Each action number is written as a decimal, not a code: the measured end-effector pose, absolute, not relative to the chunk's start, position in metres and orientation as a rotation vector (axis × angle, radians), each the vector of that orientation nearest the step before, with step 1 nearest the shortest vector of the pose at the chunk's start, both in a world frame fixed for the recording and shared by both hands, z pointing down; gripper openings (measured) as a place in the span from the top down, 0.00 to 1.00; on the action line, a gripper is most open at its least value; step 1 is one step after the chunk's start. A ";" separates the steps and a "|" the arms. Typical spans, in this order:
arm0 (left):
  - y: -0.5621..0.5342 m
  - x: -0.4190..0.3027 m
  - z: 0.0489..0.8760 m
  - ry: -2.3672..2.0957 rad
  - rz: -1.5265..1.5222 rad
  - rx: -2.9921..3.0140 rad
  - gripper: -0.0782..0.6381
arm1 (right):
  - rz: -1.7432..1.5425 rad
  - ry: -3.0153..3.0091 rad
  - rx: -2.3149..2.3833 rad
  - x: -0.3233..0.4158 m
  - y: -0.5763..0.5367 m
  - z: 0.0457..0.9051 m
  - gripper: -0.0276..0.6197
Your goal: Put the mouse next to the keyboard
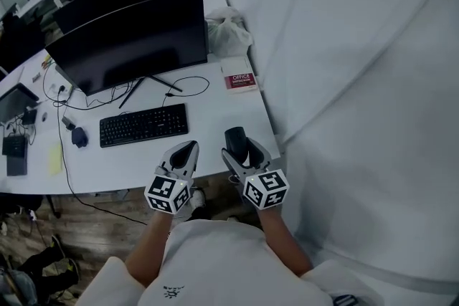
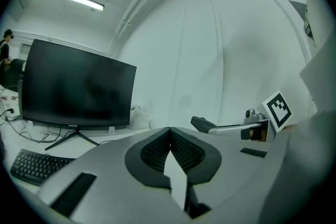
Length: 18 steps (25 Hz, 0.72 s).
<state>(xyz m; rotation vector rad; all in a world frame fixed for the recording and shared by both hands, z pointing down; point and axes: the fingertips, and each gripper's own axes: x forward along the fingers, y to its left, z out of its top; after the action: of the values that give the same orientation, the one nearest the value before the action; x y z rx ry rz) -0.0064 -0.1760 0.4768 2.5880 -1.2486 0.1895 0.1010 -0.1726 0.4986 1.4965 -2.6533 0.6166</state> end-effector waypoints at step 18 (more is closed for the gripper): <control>-0.248 -0.096 0.530 -1.177 0.262 2.549 0.88 | 0.656 -2.448 1.589 0.032 -0.252 0.566 0.46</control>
<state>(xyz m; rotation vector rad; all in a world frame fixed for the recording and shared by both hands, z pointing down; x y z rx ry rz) -0.0962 -0.2480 0.5296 2.5495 -1.1771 0.2619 0.0318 -0.2522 0.5664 1.5886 -2.4485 0.6562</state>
